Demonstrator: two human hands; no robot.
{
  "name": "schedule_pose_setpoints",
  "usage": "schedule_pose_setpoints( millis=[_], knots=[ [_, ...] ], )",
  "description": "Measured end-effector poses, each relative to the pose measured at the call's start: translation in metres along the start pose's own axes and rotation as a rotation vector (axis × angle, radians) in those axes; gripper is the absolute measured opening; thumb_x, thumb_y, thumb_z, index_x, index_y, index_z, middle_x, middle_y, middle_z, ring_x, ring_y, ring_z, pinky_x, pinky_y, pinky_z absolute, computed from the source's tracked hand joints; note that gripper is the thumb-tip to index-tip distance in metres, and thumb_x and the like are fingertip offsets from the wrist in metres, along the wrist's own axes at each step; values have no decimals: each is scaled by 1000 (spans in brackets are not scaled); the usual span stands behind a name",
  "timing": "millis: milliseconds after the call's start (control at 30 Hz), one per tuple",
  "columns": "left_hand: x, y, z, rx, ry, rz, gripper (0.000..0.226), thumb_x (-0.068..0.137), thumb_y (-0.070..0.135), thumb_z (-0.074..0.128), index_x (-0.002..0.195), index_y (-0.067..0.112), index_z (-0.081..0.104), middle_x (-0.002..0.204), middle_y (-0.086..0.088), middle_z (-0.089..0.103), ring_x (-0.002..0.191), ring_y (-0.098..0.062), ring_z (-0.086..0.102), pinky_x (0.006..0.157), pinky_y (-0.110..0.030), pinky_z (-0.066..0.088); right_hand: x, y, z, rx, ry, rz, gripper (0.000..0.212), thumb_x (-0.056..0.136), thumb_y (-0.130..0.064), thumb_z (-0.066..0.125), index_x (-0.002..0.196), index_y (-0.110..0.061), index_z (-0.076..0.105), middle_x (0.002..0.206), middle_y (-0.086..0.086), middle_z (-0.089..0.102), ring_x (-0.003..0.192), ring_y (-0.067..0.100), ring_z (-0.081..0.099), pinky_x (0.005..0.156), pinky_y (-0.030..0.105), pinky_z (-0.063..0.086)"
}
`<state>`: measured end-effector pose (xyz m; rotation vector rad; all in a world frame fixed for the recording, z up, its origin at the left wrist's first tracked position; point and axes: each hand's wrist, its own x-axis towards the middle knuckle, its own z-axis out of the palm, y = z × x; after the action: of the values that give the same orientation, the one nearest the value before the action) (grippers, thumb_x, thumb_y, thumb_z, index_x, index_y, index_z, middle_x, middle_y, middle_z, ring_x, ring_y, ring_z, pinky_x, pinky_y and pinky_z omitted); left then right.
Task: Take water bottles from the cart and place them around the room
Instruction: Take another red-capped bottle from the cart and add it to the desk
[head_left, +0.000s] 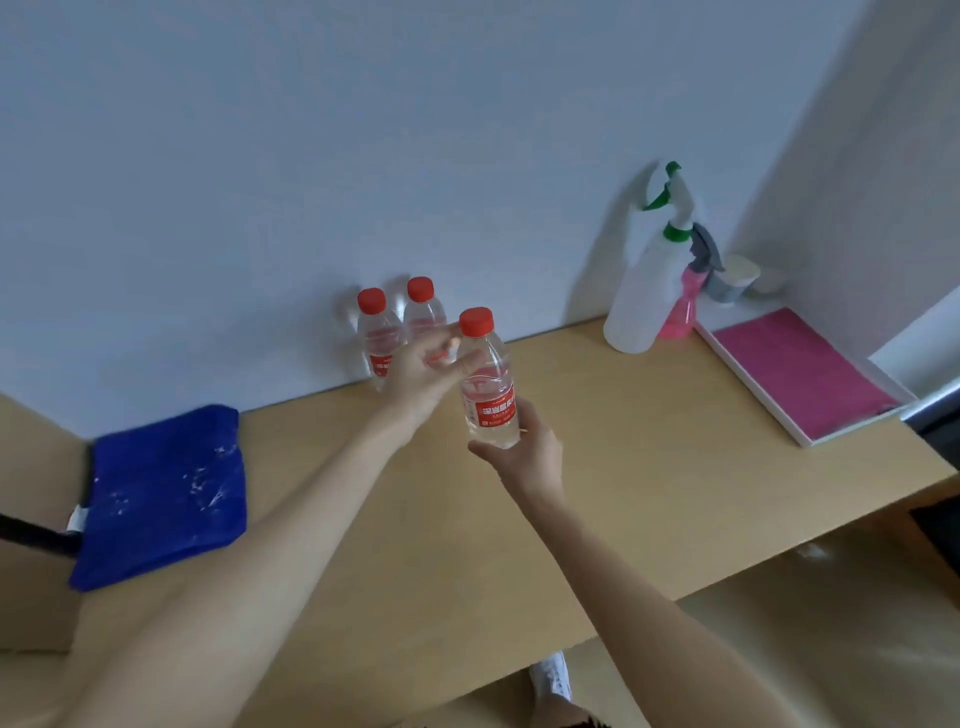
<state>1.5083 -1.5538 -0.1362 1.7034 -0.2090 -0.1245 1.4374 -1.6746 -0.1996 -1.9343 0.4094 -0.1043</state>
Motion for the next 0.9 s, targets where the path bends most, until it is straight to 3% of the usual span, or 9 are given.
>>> schedule_pose_setpoints(
  millis=[67,133,300,500,700,900],
  knots=[
    [11,-1,9,6,85,-17,26,68,42,75,93,37,67,93,9,66,94,-16,62,88,-43,49,22,4,-8,-18,-63,-7,59,64,-19,81,119,-19,58,102,-4,68,90,11,62,75,19,43],
    [20,-5,16,-33,147,-46,27,73,32,74,98,27,68,95,3,66,90,-12,61,80,-34,49,41,7,-12,-29,-121,-18,61,65,-20,82,120,-19,57,104,-5,69,94,12,63,78,20,44],
    [32,-22,21,4,205,-123,31,82,24,70,112,16,66,89,-4,55,84,-8,55,80,-21,46,70,17,-6,-1,-207,-40,59,64,-19,82,119,-21,59,101,-5,70,92,12,65,76,18,45],
    [40,-43,14,11,209,-176,36,82,16,70,117,8,62,106,-4,65,96,-6,63,86,-19,49,91,34,9,21,-233,-25,57,65,-19,80,117,-24,58,96,-9,69,88,10,64,68,11,42],
    [54,-48,23,-61,306,-197,42,79,9,73,119,9,59,118,-3,65,112,-13,61,97,-29,48,110,39,23,53,-207,-23,60,65,-19,81,120,-23,56,98,-11,66,86,5,60,65,-1,39],
    [63,-47,38,-37,410,-142,37,80,11,72,114,2,61,111,-6,68,106,-12,64,96,-28,49,136,41,40,38,-140,-90,55,64,-19,83,114,-14,60,101,-5,55,88,12,57,66,4,36]
  ],
)
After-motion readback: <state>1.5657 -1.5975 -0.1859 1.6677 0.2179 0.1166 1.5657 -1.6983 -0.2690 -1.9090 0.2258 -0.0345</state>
